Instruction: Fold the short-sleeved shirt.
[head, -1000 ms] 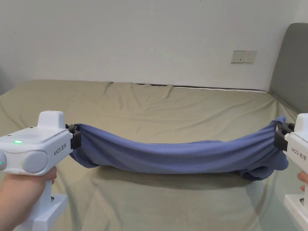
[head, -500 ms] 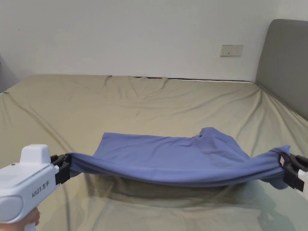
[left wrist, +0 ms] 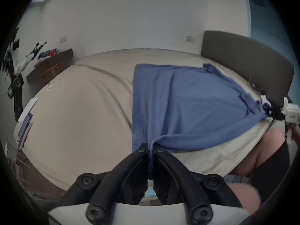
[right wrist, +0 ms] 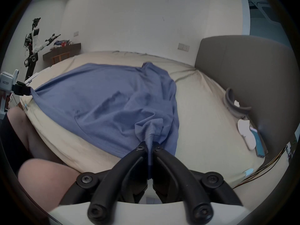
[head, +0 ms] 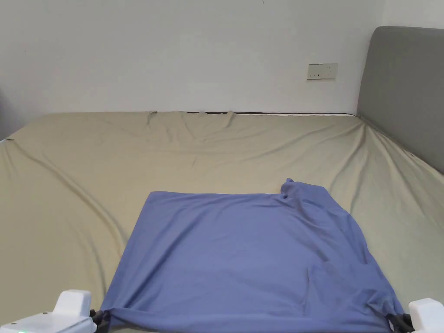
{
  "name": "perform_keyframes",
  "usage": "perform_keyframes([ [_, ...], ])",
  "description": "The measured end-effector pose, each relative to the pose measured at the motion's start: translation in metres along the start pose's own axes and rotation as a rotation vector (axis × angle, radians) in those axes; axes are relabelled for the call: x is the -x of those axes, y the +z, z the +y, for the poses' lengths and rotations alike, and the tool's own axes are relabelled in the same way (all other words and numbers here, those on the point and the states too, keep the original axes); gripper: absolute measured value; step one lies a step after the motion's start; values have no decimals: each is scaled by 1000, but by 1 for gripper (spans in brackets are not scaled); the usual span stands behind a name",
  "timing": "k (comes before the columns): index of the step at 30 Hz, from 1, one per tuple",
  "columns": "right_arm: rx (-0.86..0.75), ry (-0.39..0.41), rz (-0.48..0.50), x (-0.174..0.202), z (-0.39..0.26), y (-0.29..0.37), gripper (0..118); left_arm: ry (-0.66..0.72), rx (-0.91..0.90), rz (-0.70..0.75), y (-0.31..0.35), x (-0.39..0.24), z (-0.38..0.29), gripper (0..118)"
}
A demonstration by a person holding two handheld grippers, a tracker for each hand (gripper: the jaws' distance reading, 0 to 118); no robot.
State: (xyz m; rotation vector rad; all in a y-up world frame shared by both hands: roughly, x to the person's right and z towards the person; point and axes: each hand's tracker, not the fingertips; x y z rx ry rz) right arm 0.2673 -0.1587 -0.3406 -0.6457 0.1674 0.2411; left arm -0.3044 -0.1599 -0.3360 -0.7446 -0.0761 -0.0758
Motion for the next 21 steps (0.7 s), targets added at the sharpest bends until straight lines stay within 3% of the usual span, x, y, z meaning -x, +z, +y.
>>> perform_keyframes([
  [2, 43, -19, 12, -9, -8, -14, 3, 49, 27, -7, -9, 7, -4, 1],
  [3, 68, -31, 39, -10, -10, -17, 4, 87, 47, -19, -10, 7, -7, 7],
  [4, 76, -42, 44, -11, -12, -19, 5, 120, 79, -33, -13, 10, -9, 20],
  [5, 52, -33, 18, -8, -13, -17, 11, 129, 73, -58, -15, 12, -13, 43],
  [6, 41, -38, 15, -10, -12, -15, 39, 113, 55, -75, -14, 13, -17, 81],
  [7, 28, -64, 6, -13, -11, -12, 69, 93, 48, -73, -12, 12, -19, 104],
  [8, 24, -104, 6, -18, -8, -8, 97, 94, 50, -50, -8, 11, -17, 114],
  [9, 13, -140, 13, -23, -6, -1, 109, 123, 39, -43, -2, 14, -12, 112],
  [11, -116, -225, -11, -33, 10, 23, 108, 213, -57, -76, 24, 21, 6, 112],
  [15, -367, -169, -115, -32, 50, 78, 108, 199, -267, -58, 84, 17, 44, 111],
  [17, -482, -197, -147, -16, 68, 116, 108, 175, -393, -5, 119, 8, 54, 106],
  [19, -589, -220, -168, -7, 74, 140, 103, 173, -505, -16, 149, -1, 54, 81],
  [20, -669, -175, -169, -2, 75, 150, 87, 172, -538, -6, 159, -6, 51, 54],
  [21, -642, -226, -132, -4, 72, 152, 31, 172, -556, 12, 166, -11, 49, 1],
])
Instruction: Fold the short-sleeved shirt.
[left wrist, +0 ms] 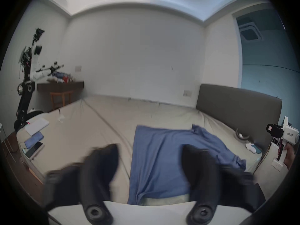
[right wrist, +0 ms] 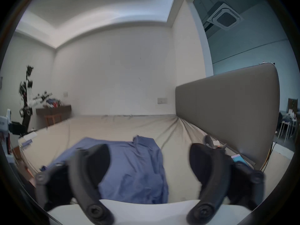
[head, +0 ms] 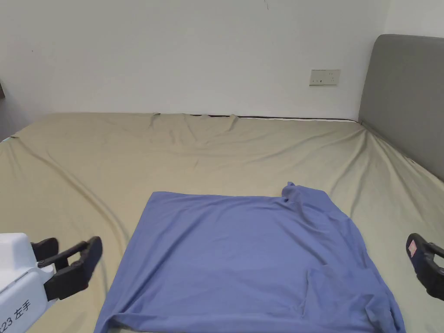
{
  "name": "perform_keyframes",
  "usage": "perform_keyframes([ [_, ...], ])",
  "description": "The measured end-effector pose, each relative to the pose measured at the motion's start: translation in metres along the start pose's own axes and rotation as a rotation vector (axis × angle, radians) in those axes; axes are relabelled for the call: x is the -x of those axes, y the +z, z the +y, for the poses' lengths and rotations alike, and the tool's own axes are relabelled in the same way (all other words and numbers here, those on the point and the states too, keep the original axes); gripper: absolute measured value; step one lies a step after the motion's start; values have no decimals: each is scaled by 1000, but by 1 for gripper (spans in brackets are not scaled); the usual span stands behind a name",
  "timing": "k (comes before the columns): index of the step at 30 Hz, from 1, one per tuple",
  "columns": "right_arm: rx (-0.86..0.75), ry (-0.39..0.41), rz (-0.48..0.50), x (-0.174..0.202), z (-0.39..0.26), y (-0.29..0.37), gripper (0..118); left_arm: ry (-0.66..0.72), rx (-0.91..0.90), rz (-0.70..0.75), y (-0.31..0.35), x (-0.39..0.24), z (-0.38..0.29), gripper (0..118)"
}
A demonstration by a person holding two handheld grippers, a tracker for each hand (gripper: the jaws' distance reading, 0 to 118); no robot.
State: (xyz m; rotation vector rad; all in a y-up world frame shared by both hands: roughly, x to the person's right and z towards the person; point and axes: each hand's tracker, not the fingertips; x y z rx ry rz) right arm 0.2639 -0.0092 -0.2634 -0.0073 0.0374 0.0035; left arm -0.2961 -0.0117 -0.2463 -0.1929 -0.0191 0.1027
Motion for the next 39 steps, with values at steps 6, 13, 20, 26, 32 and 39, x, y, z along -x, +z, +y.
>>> perform_keyframes([
  [6, 229, -88, 97, 22, -20, -5, 0, -80, 106, -50, -2, -15, -29, 0],
  [13, 165, 77, 97, 34, -31, -13, 0, -89, 264, -45, -35, 10, -56, 0],
  [20, 241, 88, 128, 48, -47, -26, 0, -79, 556, -17, -87, 38, -109, 96],
  [26, 302, 94, 154, 57, -57, -33, 0, -146, 570, -7, -108, 30, -137, 67],
  [32, 341, 106, 162, 66, -67, -35, 0, -108, 577, -2, -125, 34, -147, 3],
  [39, 393, 106, 143, 65, -75, -37, 0, -96, 474, -49, -104, 28, -126, 2],
])
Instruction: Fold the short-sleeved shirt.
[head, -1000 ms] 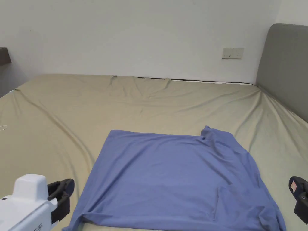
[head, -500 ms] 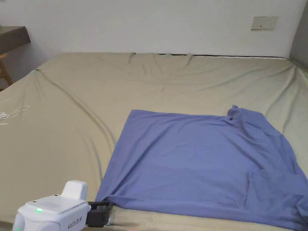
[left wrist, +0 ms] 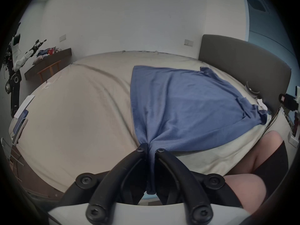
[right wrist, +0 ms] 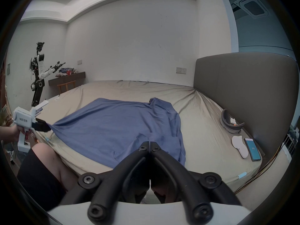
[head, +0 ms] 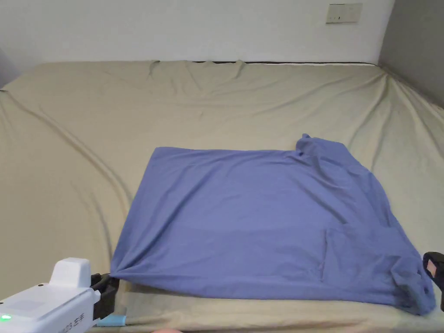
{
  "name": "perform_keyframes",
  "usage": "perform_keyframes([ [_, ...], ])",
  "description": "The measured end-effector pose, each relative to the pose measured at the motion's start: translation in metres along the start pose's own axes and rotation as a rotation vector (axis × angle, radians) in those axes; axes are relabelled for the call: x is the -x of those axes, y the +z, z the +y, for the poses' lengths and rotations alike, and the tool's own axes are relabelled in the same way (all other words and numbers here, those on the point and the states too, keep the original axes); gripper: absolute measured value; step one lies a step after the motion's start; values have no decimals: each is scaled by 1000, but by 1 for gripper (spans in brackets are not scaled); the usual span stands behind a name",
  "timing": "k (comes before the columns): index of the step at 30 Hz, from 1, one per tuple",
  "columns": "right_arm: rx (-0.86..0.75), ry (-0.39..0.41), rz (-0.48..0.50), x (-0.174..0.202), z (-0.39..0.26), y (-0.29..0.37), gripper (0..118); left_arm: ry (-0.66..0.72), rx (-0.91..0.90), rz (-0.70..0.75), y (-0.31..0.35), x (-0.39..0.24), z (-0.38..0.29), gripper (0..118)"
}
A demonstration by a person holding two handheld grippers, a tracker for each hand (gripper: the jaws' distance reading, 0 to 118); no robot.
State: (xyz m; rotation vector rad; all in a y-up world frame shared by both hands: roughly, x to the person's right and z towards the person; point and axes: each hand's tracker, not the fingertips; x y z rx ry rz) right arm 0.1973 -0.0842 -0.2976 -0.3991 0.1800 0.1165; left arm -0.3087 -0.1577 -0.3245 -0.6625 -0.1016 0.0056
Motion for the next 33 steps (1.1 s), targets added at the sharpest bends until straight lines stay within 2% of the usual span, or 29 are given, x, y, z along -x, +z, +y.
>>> perform_keyframes([
  [3, 31, 35, -14, -9, -5, -12, 0, 21, -11, -27, 12, -2, 9, 2],
  [4, 123, -13, 17, -16, -10, -21, 1, 19, -13, -29, 14, -3, 11, 2],
  [5, 182, -40, -14, -21, -18, -30, 8, 12, -16, -33, 15, -4, 13, 2],
  [7, 178, -21, -14, -29, -31, -49, 73, 5, -19, -33, 19, -12, 17, 2],
  [8, 260, -4, -30, -31, -41, -65, 104, 5, -18, -35, 19, -13, 19, 2],
  [9, 313, 9, -46, -31, -47, -75, 116, 8, -16, -36, 18, -13, 20, 2],
  [10, 338, 28, -48, -29, -56, -86, 112, 10, -13, -36, 17, -14, 21, 2],
  [12, 324, 29, -45, -24, -66, -101, 90, 2, -9, -25, 17, -17, 21, 2],
  [15, 344, 29, -45, -12, -70, -115, 64, -10, -5, -12, 18, -21, 21, 2],
  [16, 343, 35, -23, -8, -69, -118, 51, -11, -10, -3, 18, -22, 20, 2],
  [17, 338, 45, -6, -9, -68, -115, 31, -12, -8, 0, 19, -23, 19, 2],
  [18, 326, 55, -7, -10, -68, -114, 4, -11, -5, 0, 18, -23, 19, 2],
  [20, 310, 76, -6, -10, -68, -114, 4, -11, 5, 0, 18, -23, 18, 2],
  [21, 306, 66, 1, -67, -65, -81, 4, -11, 6, -1, 19, -23, 18, 2],
  [22, 299, 43, 25, -82, -63, -72, 4, -4, 4, -4, 21, -24, 17, 2],
  [24, 280, 48, 9, -85, -63, -69, 4, 12, 1, -10, 24, -21, 19, 2],
  [25, 275, 32, 3, -74, -46, -53, 4, 18, -6, -8, 26, -21, 19, 2],
  [28, 275, -26, 9, -75, -24, -37, 4, 55, 13, -2, 23, -16, 32, 2],
  [33, 299, -12, 44, -99, 21, -66, 4, 92, 34, -2, 8, -3, 87, 2],
])
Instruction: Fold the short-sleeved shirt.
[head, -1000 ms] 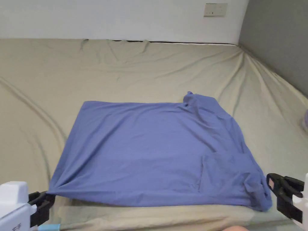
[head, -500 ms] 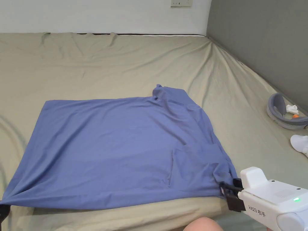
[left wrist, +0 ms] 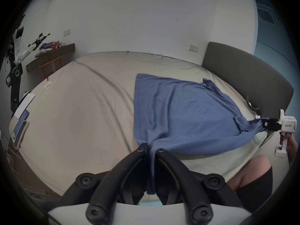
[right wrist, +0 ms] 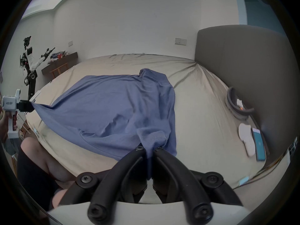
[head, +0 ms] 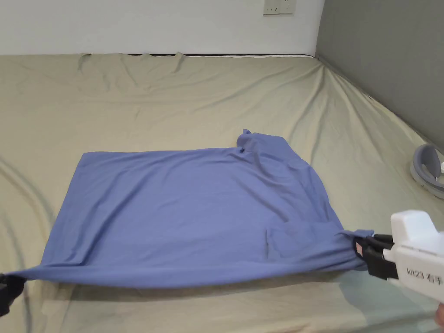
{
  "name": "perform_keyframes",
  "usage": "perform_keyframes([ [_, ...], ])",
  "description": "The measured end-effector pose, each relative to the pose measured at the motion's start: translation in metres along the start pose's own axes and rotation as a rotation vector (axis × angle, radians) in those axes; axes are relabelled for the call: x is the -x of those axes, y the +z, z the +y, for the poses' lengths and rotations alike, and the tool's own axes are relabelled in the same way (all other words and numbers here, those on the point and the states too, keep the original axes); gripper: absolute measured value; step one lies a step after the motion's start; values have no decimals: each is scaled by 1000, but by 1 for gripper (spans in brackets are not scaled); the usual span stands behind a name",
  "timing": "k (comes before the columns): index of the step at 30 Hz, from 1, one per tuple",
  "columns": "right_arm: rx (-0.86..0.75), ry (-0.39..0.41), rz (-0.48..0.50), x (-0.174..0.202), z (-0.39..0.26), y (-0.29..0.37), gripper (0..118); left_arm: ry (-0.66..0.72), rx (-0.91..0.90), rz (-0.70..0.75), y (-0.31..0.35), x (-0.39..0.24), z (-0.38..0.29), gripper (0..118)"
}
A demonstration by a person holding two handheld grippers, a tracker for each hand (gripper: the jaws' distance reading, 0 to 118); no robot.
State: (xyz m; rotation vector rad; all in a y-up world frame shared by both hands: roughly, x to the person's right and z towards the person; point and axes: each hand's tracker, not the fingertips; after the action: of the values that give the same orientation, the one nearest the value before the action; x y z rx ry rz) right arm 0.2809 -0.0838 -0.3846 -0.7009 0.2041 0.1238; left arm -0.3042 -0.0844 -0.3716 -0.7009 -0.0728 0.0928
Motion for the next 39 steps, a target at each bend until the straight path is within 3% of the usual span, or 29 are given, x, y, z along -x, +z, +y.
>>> perform_keyframes([
  [4, 1, -28, 7, -26, 51, -26, 4, 8, 55, -5, -34, 9, 55, 2],
  [11, 90, 49, -64, -37, 102, -103, 4, 12, 140, 37, -115, 7, 101, 2],
  [21, 222, 39, -126, -41, 86, -197, 4, -4, 269, 99, -194, 11, 81, 2],
  [24, 238, 86, -133, -35, 74, -206, 4, -27, 231, 96, -196, 11, 66, 3],
  [26, 197, 103, -154, -32, 68, -205, 5, -57, 208, 123, -191, 3, 63, 9],
  [27, 190, 77, -163, -32, 68, -203, 16, -86, 200, 161, -188, 1, 62, 23],
  [28, 167, 38, -214, -32, 68, -197, 35, -101, 187, 204, -184, 1, 62, 48],
  [29, 141, 10, -237, -33, 69, -189, 58, -88, 191, 193, -177, 3, 62, 77],
  [30, 104, -22, -229, -34, 70, -180, 91, -62, 177, 189, -164, 5, 65, 102],
  [31, 39, -66, -210, -36, 72, -166, 104, -9, 107, 173, -147, 7, 68, 104],
  [32, -52, -111, -187, -37, 75, -147, 106, 32, 17, 152, -129, 6, 71, 104],
  [34, -180, -172, -164, -36, 76, -108, 106, 46, -105, 127, -85, 3, 73, 104],
  [37, -320, -190, -183, -22, 72, -45, 106, 40, -257, 106, -21, -11, 64, 101],
  [38, -345, -176, -201, -15, 68, -27, 104, 40, -300, 92, -3, -16, 59, 93],
  [39, -371, -154, -210, -7, 63, -10, 97, 24, -335, 73, 14, -21, 51, 71],
])
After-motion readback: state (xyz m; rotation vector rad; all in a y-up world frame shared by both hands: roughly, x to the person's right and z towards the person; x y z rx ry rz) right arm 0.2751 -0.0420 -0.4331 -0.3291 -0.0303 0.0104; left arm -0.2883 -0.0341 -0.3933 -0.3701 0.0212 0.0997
